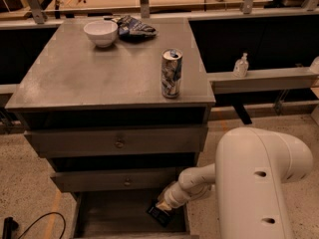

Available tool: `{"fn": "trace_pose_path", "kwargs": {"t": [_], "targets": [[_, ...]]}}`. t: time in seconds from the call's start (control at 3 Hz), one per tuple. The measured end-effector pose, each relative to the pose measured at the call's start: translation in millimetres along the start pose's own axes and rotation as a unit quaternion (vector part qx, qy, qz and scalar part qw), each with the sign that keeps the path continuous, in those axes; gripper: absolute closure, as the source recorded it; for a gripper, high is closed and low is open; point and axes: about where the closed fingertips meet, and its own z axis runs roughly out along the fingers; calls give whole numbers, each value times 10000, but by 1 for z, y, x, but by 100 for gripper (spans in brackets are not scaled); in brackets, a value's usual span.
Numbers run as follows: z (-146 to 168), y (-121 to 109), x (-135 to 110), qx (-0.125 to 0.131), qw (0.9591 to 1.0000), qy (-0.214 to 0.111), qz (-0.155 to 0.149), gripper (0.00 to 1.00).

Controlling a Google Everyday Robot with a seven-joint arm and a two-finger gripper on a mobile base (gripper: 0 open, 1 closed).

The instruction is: Place rxbar blueberry into bottom drawer

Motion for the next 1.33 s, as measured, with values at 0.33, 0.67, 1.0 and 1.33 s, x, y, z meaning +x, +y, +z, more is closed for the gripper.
{"fn": "trace_pose_path", "kwargs": {"t": [0.33,0.67,1.0,1.33], "targets": [[-13,8,1,-75,9999,-105,-3,92],[-44,19,3,29,9996,-281,27,100],[-103,38,-2,248,9980,-566,-162,100],[-180,59,-29,677,9920,-899,-577,100]]}}
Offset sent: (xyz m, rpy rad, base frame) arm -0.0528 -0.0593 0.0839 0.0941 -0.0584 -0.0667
